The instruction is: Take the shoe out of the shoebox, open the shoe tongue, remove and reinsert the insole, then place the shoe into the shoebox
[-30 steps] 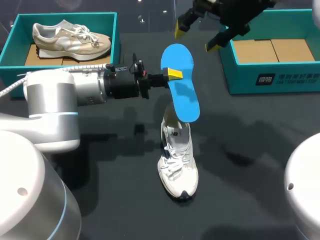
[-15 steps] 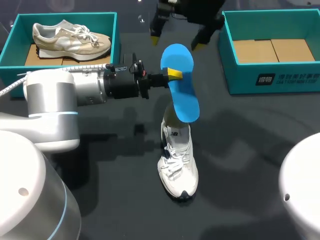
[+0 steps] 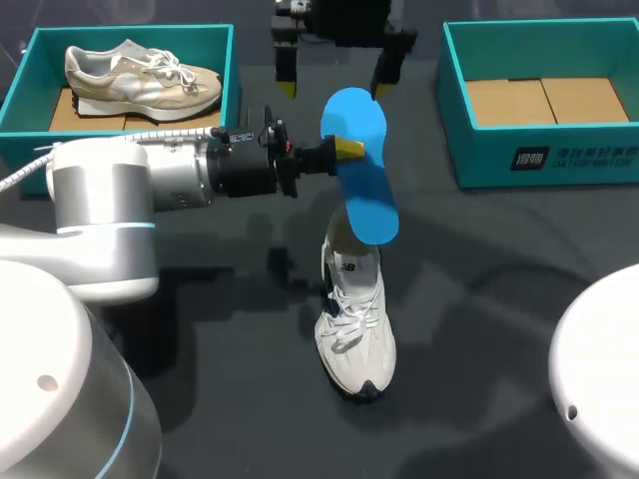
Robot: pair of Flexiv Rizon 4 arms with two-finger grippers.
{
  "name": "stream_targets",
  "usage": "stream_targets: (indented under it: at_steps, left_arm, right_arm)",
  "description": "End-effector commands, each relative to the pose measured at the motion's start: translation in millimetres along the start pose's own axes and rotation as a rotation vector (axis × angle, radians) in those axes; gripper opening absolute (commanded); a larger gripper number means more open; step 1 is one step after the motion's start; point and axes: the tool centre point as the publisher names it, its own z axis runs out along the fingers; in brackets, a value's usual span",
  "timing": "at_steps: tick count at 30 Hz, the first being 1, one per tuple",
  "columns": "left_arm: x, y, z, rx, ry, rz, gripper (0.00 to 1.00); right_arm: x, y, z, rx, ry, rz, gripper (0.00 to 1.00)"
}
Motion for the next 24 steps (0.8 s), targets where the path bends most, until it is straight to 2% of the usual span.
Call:
stream_targets:
  at_steps: [1,5,17,24]
  left_arm:
    - [-0.5,1,0,0.002,0.001,0.001,0.00]
    - [-0.5,1,0,0.002,0.001,0.001,0.00]
    - [-0.5,1,0,0.002,0.001,0.001,0.00]
    - [-0.5,1,0,0.002,0.001,0.001,0.00]
  right_arm:
    - [5.8,2.0,1,0.008,-0.097,0.003,1.00]
    - [4.6,3.2,2,0.014,-0.071,0.009,1.00]
    - [-23.0,4.8,4,-0.001,0.128,0.090,1.00]
    - [-35.5,7.5,4,0.022,0.230,0.135,1.00]
